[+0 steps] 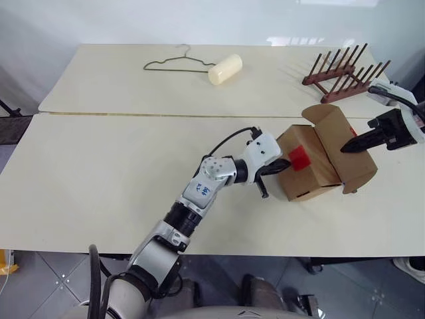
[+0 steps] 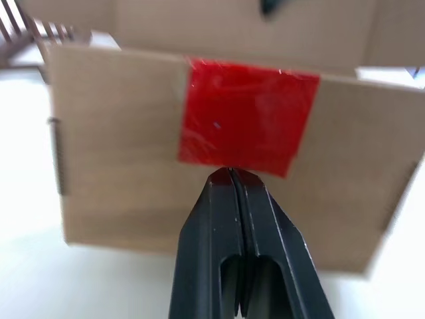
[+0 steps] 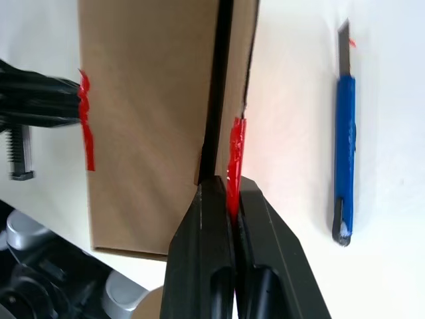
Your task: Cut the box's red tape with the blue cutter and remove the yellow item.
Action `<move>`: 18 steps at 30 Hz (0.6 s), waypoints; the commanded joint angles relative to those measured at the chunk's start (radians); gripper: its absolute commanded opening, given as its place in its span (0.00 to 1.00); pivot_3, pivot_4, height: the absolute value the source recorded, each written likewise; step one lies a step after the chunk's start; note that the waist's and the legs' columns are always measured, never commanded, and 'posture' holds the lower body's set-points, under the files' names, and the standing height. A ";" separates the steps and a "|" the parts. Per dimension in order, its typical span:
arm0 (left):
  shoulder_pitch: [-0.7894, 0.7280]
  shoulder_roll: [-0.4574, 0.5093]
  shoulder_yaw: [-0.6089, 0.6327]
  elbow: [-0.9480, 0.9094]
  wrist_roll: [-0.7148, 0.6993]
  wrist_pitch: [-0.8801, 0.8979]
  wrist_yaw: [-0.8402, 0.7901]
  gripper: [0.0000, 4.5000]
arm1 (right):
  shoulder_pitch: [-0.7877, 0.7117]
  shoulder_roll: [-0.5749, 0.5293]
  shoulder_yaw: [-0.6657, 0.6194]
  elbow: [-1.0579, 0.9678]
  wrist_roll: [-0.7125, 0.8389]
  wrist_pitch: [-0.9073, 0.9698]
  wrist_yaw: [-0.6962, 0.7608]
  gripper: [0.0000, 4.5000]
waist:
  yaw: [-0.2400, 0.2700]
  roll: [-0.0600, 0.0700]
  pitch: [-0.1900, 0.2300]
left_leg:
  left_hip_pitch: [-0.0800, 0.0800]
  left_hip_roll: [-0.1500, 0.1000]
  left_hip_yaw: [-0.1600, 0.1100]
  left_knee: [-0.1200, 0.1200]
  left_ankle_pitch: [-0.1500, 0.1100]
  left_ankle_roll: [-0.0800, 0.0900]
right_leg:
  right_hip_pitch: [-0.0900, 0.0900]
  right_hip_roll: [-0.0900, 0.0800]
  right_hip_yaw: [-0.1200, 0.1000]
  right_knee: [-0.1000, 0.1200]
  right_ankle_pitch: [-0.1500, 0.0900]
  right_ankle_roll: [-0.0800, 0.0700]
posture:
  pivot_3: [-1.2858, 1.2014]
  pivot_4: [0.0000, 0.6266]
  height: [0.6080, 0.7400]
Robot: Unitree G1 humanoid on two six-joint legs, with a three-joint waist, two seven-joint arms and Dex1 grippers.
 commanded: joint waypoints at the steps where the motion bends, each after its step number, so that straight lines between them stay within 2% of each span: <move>1: 0.019 0.005 0.003 -0.086 0.006 0.018 0.011 0.00 | -0.070 0.013 0.067 -0.008 -0.049 0.018 0.066 0.01 | 0.000 0.000 0.000 | 0.000 0.000 0.000 0.000 0.000 0.000 | 0.000 0.000 0.000 0.000 0.000 0.000 | 0.52 0.24 1.00; 9: 0.046 0.026 0.014 -0.148 0.000 0.059 0.026 0.00 | -0.108 0.041 0.177 -0.007 -0.098 0.048 0.054 0.01 | 0.001 0.000 0.000 | 0.000 0.000 -0.001 0.001 0.000 0.000 | 0.000 0.000 0.000 0.001 0.000 0.000 | 0.52 0.24 1.00; 14: 0.087 0.088 0.017 -0.257 -0.012 0.121 0.001 0.00 | -0.145 0.093 0.176 0.002 -0.090 0.131 -0.021 0.01 | -0.006 0.001 0.000 | 0.000 0.000 0.000 0.000 0.001 -0.001 | -0.001 0.000 0.000 0.003 0.000 0.000 | 0.52 0.24 1.00; 18: 0.085 0.132 0.032 -0.429 -0.105 0.249 -0.083 0.00 | -0.159 0.109 0.164 0.013 -0.085 0.150 -0.057 0.01 | -0.002 0.001 0.000 | 0.000 0.000 0.000 0.002 0.001 -0.001 | -0.001 0.000 0.000 0.004 0.000 0.000 | 0.52 0.24 1.00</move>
